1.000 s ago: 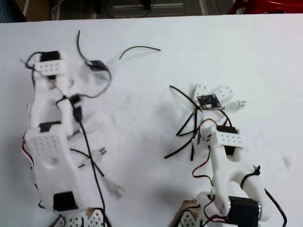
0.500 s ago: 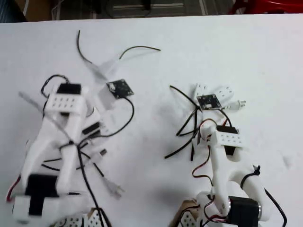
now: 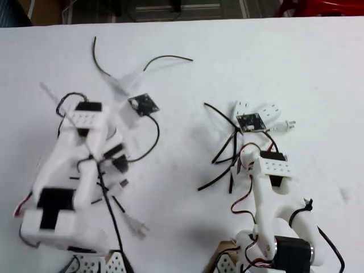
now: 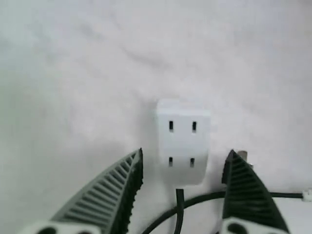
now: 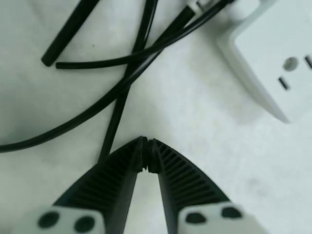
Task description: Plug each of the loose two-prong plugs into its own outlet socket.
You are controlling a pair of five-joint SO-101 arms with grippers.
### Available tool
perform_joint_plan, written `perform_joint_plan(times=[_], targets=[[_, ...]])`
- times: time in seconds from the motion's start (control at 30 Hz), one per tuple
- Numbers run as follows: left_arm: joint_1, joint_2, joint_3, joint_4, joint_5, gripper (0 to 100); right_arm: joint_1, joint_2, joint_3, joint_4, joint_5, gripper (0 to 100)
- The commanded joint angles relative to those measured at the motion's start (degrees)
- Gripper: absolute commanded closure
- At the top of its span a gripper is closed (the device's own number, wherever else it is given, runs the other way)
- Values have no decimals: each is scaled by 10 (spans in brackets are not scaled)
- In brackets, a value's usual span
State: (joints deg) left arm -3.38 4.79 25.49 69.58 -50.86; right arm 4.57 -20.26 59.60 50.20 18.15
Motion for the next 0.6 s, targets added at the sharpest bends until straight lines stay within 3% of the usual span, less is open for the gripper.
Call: perform_joint_plan(times=[0.0,0.23,0.43,0.57], targets=[[-13,79,-76,20,6,771,-2,-1,-3,-7,5,974],[12,132,-150,114,40,912,-2,-1,-3,-7,5,974],[44,131,-194,121,141,932,-2,-1,-3,-7,5,974],[96,133,-254,146,150,932,-2,-1,-3,-7,5,974]])
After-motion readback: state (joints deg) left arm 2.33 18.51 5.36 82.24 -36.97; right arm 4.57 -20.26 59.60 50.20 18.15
